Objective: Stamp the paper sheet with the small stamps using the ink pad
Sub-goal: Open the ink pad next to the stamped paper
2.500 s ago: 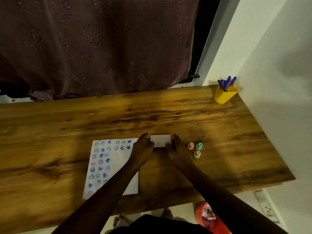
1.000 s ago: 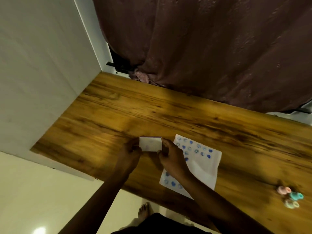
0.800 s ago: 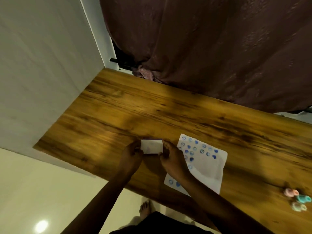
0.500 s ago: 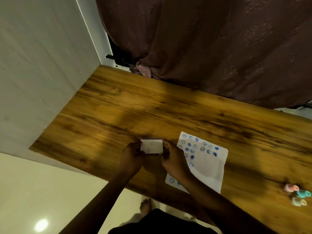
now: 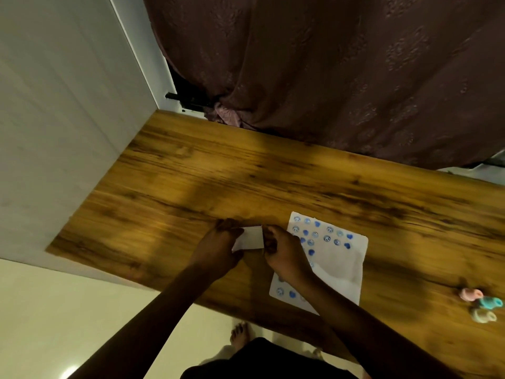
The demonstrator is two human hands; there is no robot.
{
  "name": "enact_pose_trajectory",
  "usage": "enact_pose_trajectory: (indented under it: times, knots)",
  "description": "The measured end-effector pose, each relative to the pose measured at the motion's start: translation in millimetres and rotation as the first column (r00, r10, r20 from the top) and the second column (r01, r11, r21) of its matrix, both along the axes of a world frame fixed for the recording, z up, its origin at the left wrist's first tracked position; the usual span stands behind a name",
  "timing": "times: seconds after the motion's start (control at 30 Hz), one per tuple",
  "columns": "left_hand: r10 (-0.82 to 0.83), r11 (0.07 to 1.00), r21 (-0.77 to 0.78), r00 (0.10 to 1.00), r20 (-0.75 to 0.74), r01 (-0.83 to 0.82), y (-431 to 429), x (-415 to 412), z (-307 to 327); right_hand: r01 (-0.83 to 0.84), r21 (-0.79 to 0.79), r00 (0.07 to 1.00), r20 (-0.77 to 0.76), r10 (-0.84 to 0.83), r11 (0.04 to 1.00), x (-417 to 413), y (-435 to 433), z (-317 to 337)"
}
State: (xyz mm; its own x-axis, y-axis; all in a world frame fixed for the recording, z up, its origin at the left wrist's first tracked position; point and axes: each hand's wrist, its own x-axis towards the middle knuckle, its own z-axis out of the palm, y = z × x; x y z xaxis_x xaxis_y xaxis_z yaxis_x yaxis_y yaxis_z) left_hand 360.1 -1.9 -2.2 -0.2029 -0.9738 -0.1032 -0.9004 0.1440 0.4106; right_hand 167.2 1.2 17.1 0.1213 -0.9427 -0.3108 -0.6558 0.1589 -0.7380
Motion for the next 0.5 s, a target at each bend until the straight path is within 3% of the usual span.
enact_pose_trajectory:
  times: [0.5]
  knots:
    - [-0.205,0.978,0.056,0.972,0.111,0.200,-20.7,13.1,7.0,0.018,-0.059,1.000,-0.022,-0.020,0.998,-1.2,0.9,-5.9]
